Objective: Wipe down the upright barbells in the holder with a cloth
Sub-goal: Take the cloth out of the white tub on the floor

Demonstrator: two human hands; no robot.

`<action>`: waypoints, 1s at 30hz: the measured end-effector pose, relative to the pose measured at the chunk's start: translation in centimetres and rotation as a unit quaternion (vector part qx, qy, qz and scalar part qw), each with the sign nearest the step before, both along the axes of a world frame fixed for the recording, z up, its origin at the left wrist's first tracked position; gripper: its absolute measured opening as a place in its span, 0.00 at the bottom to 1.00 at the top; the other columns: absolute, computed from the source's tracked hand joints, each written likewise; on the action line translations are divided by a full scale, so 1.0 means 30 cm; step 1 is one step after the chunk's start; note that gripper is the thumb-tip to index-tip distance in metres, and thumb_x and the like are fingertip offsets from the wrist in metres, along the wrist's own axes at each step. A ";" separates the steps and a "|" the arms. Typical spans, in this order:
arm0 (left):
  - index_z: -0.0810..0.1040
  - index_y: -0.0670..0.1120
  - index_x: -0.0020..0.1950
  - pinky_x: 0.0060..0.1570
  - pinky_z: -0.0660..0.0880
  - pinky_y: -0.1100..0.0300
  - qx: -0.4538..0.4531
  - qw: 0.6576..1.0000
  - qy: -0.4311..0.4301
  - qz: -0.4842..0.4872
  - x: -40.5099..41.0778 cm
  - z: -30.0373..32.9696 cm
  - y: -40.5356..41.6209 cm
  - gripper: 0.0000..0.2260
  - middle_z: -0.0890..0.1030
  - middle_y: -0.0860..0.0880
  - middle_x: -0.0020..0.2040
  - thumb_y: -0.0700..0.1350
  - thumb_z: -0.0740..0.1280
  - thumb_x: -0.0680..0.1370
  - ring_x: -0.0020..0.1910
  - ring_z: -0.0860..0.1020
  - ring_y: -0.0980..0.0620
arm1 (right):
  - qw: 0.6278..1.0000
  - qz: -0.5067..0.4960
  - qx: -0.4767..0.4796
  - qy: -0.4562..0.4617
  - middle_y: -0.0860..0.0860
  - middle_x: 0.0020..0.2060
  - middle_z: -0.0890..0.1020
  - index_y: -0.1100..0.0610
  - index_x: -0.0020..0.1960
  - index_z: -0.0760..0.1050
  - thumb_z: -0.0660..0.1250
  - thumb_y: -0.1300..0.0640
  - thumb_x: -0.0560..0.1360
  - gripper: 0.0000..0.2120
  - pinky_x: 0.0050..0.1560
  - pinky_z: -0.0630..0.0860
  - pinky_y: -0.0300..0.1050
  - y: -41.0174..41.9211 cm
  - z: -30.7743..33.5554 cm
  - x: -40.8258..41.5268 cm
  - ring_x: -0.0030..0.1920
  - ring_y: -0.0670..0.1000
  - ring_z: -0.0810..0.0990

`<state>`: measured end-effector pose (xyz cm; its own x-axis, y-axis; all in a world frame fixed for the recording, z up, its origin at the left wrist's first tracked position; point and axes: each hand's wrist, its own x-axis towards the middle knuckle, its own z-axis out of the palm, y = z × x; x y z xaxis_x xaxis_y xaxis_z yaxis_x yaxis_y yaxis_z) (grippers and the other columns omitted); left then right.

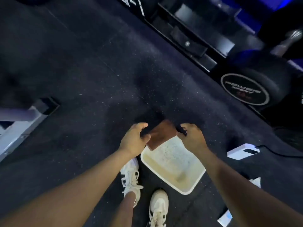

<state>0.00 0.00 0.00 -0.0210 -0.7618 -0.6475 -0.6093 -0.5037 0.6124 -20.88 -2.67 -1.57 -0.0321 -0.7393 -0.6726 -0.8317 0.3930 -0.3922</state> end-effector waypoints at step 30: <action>0.69 0.44 0.69 0.59 0.66 0.65 -0.085 0.986 -0.018 0.139 0.282 0.436 -0.107 0.21 0.72 0.46 0.64 0.43 0.68 0.77 0.63 0.72 0.50 | 0.972 0.101 -0.152 -0.145 0.49 0.47 0.80 0.52 0.51 0.77 0.75 0.62 0.68 0.15 0.51 0.72 0.43 -0.222 0.448 0.443 0.52 0.52 0.77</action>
